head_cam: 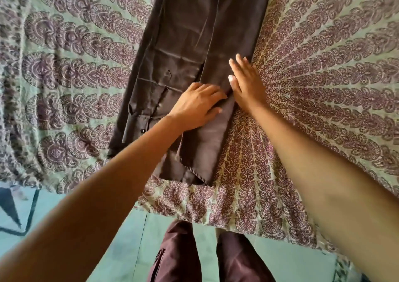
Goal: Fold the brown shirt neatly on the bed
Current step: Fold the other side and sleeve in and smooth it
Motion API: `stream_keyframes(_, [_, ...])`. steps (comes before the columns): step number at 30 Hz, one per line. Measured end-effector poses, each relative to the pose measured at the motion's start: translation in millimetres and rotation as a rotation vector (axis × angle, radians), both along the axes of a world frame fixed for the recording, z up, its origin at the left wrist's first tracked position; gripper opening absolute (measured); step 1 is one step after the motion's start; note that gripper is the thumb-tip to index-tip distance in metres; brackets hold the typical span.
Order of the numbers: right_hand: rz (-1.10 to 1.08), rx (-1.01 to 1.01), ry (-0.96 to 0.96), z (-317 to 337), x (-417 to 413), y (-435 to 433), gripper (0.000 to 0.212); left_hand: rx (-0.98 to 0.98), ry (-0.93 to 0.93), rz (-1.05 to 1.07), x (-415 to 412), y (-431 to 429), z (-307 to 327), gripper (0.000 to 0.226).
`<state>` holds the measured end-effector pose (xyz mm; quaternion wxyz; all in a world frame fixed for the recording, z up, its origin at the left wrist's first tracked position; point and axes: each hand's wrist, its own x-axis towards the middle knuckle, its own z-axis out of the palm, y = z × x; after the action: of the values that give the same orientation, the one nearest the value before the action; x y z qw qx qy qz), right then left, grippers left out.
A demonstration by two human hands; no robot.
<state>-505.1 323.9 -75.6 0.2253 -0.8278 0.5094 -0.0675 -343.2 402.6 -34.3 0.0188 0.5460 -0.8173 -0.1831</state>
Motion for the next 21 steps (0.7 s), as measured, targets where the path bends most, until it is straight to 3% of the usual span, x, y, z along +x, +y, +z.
stream_keyframes(2, [0.081,0.032,0.119,-2.1,-1.9,-18.2,0.052,0.008,-0.079,-0.238,4.6,-17.8,-21.4,0.059])
stream_keyframes(5, [0.171,0.051,0.294,-4.5,-8.4,-25.6,0.057,0.0,-0.16,-0.348,11.6,-0.5,-47.2,0.067])
stream_keyframes(10, [0.201,0.025,0.384,-2.4,-8.3,-22.4,0.058,-0.04,-0.06,-0.733,26.8,121.5,-58.0,0.062])
stream_keyframes(13, [0.193,0.016,0.416,4.3,-7.4,-19.2,0.058,-0.043,0.011,-0.875,34.1,136.4,-53.4,0.063])
stream_keyframes(15, [0.191,0.0,0.417,3.7,-8.6,-14.0,0.058,-0.071,0.004,-0.806,27.8,108.4,-44.5,0.063])
stream_keyframes(18, [0.162,0.008,0.399,0.4,-10.2,-5.8,0.062,-0.054,-0.031,-0.539,17.4,44.4,-40.3,0.062])
stream_keyframes(21, [0.146,0.028,0.394,-2.6,-10.0,-5.2,0.069,-0.044,-0.124,-0.543,18.3,27.3,-51.1,0.061])
